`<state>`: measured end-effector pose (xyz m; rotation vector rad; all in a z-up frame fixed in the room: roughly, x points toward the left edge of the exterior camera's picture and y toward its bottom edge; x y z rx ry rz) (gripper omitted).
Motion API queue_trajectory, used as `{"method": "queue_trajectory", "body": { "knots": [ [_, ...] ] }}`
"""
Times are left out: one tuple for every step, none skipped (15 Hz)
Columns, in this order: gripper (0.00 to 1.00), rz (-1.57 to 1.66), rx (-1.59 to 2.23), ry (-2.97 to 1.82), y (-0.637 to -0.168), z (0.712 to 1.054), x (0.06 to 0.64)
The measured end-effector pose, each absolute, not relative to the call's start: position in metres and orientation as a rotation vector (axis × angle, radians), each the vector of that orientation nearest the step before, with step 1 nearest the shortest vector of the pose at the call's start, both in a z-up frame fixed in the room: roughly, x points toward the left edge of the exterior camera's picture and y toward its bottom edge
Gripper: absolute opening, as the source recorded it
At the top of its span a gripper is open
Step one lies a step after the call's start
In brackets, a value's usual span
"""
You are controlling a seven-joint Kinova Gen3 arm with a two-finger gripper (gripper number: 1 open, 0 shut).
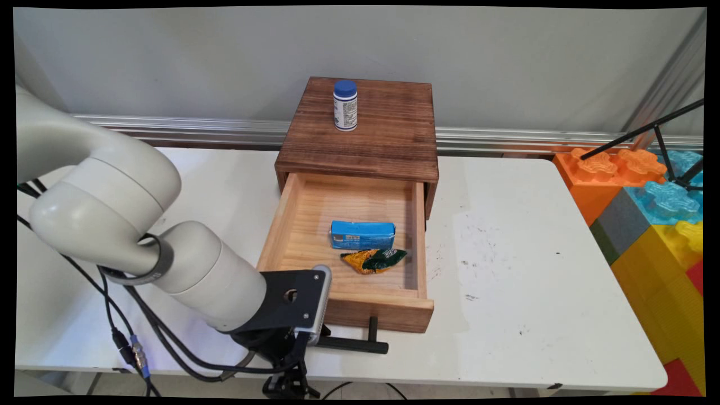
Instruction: Open the drawer
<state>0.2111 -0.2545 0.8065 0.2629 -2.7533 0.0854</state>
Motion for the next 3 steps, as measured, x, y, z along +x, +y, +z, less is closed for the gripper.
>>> {"method": "queue_trajectory", "body": {
  "knots": [
    [1.0, 0.082, 0.266, -2.752, -0.2533, 0.8072, 0.2107],
    [1.0, 0.079, 0.268, -2.75, -0.2521, 0.8079, 0.2102],
    [1.0, 0.078, 0.269, -2.749, -0.2514, 0.8085, 0.21]
  ]
}}
